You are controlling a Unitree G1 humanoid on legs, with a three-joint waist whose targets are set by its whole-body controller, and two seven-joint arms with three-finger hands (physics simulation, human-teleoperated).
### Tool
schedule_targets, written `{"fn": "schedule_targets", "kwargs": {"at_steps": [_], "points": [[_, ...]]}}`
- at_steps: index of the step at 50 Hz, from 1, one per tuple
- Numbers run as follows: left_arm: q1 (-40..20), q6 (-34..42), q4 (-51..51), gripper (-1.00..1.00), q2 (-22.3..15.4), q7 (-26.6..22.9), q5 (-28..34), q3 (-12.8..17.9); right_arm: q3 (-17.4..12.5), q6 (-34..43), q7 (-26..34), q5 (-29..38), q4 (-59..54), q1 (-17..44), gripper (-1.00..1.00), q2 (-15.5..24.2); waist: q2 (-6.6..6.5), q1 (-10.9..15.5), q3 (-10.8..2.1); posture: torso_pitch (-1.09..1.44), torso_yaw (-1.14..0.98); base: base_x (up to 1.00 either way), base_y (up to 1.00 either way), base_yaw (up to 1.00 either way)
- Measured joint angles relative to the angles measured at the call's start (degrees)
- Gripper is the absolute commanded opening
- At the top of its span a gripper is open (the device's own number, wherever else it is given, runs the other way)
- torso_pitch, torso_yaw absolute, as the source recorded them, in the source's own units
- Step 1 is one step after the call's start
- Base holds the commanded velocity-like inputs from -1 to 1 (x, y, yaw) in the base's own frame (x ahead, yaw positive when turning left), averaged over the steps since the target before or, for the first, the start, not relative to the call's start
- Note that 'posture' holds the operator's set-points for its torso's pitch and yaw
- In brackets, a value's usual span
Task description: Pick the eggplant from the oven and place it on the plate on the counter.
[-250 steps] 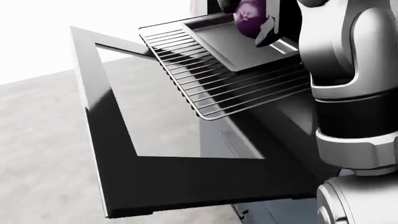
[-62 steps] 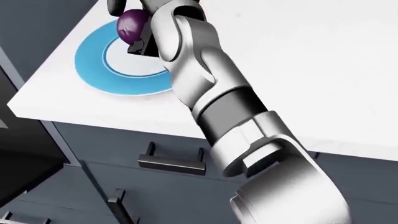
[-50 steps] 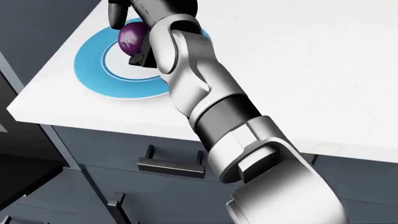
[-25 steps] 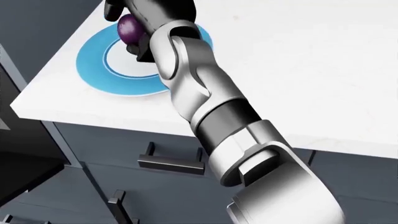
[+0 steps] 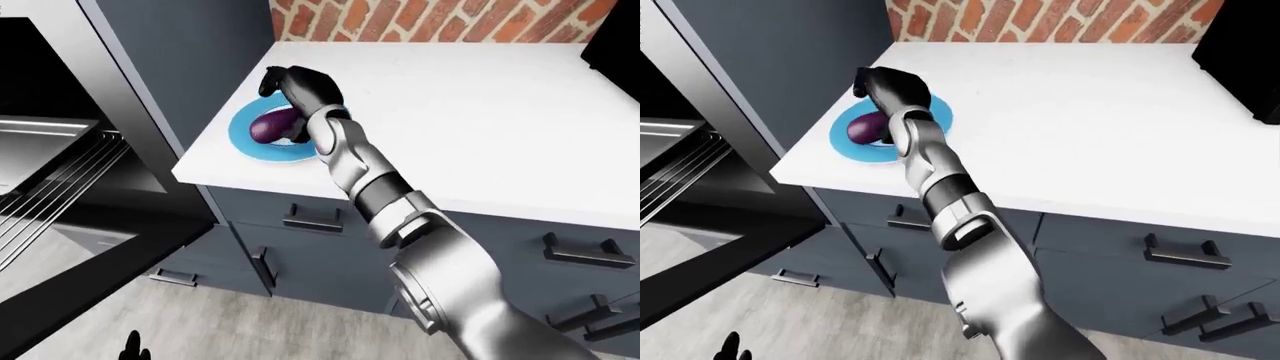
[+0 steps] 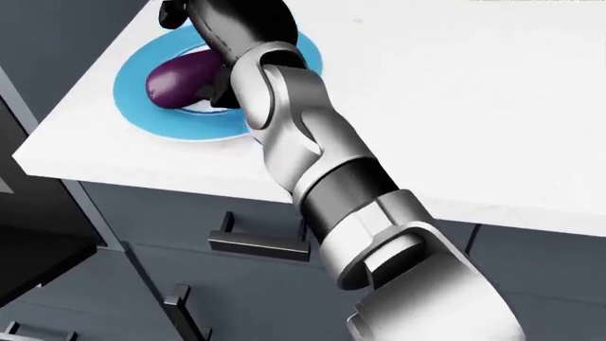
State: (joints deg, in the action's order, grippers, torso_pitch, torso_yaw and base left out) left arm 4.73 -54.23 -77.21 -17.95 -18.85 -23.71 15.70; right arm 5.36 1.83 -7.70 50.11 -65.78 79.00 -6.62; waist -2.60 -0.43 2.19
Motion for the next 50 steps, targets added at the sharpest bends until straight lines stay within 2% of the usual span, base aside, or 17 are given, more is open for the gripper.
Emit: {"fn": "schedule_targets", "kwargs": {"at_steps": [7,12,18,19,21,23,24,29,35,39,44,47,50], "points": [[-0.38,0.4,0.44,1.0,-0.03,0.51,0.41,-0.28,-0.19,0.65,1.88,-0.06,2.82,1.15,-0.04,1.36,0.14,0.02,-0.18,0.0,0.0,0.0,0.0,0.0],[-0.57,0.73,0.84,1.0,-0.1,0.78,0.64,-0.35,-0.39,2.36,5.58,0.09,8.05,0.96,0.01,2.81,0.29,0.04,0.05,0.0,0.0,0.0,0.0,0.0],[-0.57,1.75,2.19,1.0,-0.33,1.77,1.34,-0.79,-0.86,6.42,13.91,0.66,26.87,-4.05,0.13,5.27,0.72,0.24,0.3,0.0,0.0,0.0,0.0,0.0],[-0.52,1.94,2.52,1.0,-0.32,1.91,1.47,-0.83,-0.98,7.21,15.46,0.83,30.13,-4.89,0.27,5.69,0.78,0.28,0.31,0.0,0.0,0.0,0.0,0.0],[-0.4,2.28,3.41,1.0,-0.29,2.18,1.73,-0.88,-1.8,9.25,18.95,0.75,38.5,-7.22,0.38,6.84,1.0,0.45,0.4,0.0,0.0,0.0,0.0,0.0],[-0.13,2.68,4.02,1.0,-0.3,2.45,1.92,-0.81,-2.56,11.08,21.67,0.57,45.55,-8.86,0.72,8.26,1.2,0.47,0.4,0.0,0.0,0.0,0.0,0.0],[-0.03,2.98,4.34,1.0,-0.33,2.62,2.03,-0.8,-3.01,11.88,22.89,0.45,48.63,-9.73,1.0,9.1,1.3,0.51,0.34,0.0,0.0,0.0,0.0,0.0],[0.52,5.4,7.31,1.0,-0.85,3.65,2.12,-0.01,-5.73,17.27,28.95,-1.14,63.92,-15.06,1.0,13.3,1.79,0.55,0.29,0.0,0.0,0.0,0.0,0.0],[0.53,9.75,10.62,1.0,-2.51,4.79,1.13,2.37,-8.37,23.78,35.68,-2.83,82.89,-23.78,1.0,18.2,1.97,0.62,0.41,0.0,0.0,0.0,0.0,0.0],[0.83,12.47,12.32,1.0,-3.74,5.19,0.03,4.34,-12.15,28.15,39.43,-4.37,95.27,-29.98,1.0,22.54,2.08,0.78,0.33,0.0,0.0,0.0,0.0,0.0],[1.7,14.38,14.01,1.0,-3.97,5.21,-0.56,5.47,-18.15,30.79,40.43,-8.78,108.55,-42.84,1.0,26.21,2.3,0.83,0.13,0.0,0.0,0.0,0.0,0.0],[1.63,15.22,14.6,1.0,-3.82,5.34,0.02,5.73,-23.52,31.76,39.31,-14.02,111.89,-49.42,1.0,28.36,2.41,0.81,0.22,0.0,0.0,0.0,0.0,0.0],[0.9,15.55,13.86,1.0,-3.89,5.68,0.38,6.13,-30.99,33.62,37.25,-20.91,114.66,-54.44,1.0,30.98,2.63,0.85,0.18,0.0,0.0,0.0,0.0,0.0]]}}
